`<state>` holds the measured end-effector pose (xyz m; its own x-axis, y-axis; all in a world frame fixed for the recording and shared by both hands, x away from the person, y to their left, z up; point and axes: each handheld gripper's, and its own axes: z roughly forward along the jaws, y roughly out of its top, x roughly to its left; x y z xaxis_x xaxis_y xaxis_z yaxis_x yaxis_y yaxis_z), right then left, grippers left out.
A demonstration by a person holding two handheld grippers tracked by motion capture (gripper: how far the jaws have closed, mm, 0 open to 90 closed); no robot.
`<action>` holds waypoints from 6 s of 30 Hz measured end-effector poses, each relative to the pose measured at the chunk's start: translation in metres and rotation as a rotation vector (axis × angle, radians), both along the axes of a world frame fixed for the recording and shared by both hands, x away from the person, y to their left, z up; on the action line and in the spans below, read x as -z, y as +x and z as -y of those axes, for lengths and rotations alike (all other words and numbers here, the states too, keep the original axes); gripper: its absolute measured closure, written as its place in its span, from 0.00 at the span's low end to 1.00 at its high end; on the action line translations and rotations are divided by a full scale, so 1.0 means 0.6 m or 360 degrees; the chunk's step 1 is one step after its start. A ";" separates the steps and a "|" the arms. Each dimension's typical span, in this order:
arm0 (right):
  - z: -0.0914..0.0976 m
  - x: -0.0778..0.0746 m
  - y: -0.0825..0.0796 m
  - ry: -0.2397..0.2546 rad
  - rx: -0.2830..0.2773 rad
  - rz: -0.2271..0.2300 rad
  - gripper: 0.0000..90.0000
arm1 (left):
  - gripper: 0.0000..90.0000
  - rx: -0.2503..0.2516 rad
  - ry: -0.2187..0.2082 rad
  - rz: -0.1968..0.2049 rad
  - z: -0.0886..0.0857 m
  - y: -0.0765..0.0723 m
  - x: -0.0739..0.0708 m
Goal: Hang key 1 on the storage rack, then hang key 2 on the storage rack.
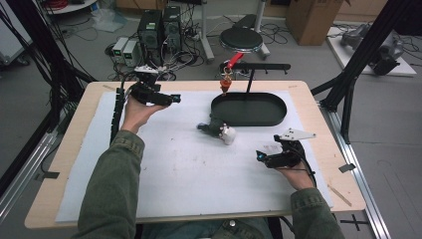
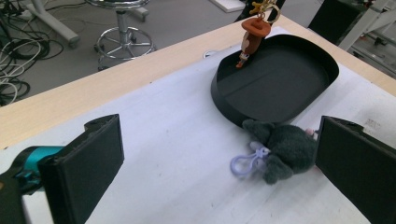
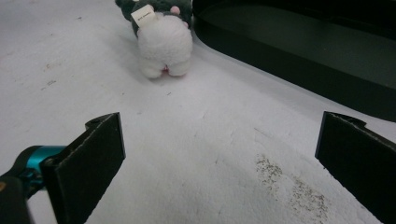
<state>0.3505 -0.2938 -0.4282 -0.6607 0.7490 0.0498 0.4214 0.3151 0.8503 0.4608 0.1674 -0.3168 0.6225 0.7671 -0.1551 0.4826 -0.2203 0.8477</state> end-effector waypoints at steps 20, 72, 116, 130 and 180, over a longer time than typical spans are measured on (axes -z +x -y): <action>-0.006 0.002 0.000 -0.0040 -0.0012 0.0006 0.01 | 0.02 -0.0081 0.0067 0.0035 -0.089 -0.109 0.013; -0.072 -0.027 0.016 -0.0147 -0.0104 -0.0036 0.01 | 0.02 -0.0334 0.0133 -0.0215 -0.242 -0.306 0.201; -0.256 -0.021 0.148 -0.0684 -0.0401 -0.0444 0.04 | 0.02 -0.0301 0.0122 -0.0197 -0.246 -0.305 0.210; -0.259 -0.022 0.154 -0.0701 -0.0216 -0.0464 0.55 | 0.02 -0.0301 0.0151 -0.0184 -0.246 -0.308 0.207; -0.087 -0.203 0.155 -0.0297 0.0176 -0.0399 0.56 | 0.07 -0.0214 0.0159 -0.0044 -0.235 -0.287 0.184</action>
<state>0.4437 -0.2413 -0.3066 -0.5592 0.8272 0.0557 0.6508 0.3963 0.6476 0.2886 0.3086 -0.4273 0.5095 0.8558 -0.0895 0.5366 -0.2346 0.8106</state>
